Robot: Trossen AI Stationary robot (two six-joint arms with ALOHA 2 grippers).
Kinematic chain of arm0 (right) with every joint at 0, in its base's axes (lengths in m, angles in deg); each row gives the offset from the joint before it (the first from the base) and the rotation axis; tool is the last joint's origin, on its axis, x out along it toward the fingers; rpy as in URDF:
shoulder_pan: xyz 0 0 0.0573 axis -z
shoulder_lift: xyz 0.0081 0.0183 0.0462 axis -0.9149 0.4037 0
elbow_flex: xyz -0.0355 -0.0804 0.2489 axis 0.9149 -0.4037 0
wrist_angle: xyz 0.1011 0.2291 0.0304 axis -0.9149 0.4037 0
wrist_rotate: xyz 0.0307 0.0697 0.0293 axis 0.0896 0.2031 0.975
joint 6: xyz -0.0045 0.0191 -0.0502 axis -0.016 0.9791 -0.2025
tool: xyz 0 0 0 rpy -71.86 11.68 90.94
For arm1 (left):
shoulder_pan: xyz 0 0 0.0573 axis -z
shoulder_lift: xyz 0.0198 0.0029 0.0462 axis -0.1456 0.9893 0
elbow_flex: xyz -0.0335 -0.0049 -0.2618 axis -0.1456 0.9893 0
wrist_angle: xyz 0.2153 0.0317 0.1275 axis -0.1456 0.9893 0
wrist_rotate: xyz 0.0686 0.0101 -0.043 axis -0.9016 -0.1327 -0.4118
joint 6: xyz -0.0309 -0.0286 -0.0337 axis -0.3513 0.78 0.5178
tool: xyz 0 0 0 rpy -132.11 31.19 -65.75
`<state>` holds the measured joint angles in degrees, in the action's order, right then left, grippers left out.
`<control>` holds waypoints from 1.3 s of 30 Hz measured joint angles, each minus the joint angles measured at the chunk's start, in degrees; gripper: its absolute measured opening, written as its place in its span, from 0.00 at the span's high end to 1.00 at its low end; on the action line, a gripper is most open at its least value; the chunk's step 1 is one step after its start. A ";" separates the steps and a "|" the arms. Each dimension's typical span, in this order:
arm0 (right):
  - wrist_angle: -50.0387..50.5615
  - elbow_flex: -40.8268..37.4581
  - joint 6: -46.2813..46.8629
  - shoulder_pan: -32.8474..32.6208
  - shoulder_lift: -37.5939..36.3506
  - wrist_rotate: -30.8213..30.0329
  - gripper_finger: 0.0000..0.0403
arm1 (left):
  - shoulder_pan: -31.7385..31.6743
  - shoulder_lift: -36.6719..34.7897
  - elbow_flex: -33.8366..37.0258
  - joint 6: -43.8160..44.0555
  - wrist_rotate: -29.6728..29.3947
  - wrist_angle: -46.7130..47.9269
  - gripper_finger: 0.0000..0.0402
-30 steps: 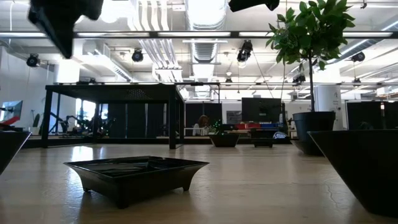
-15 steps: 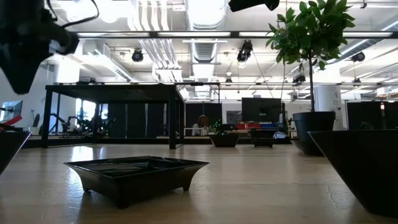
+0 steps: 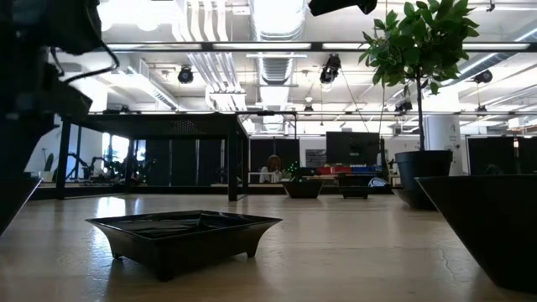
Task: Pick & Place Mini shaped plates
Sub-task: Put the square plate on the shelf
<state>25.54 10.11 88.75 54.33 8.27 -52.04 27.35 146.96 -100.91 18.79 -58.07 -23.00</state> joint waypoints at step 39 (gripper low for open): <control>-0.39 0.00 -0.24 0.02 0.00 -0.17 0.84 | -0.02 0.04 1.03 -3.37 0.04 -4.94 0.85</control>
<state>25.15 10.11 88.51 54.35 8.27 -52.21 27.33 147.00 -99.88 15.42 -58.03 -27.93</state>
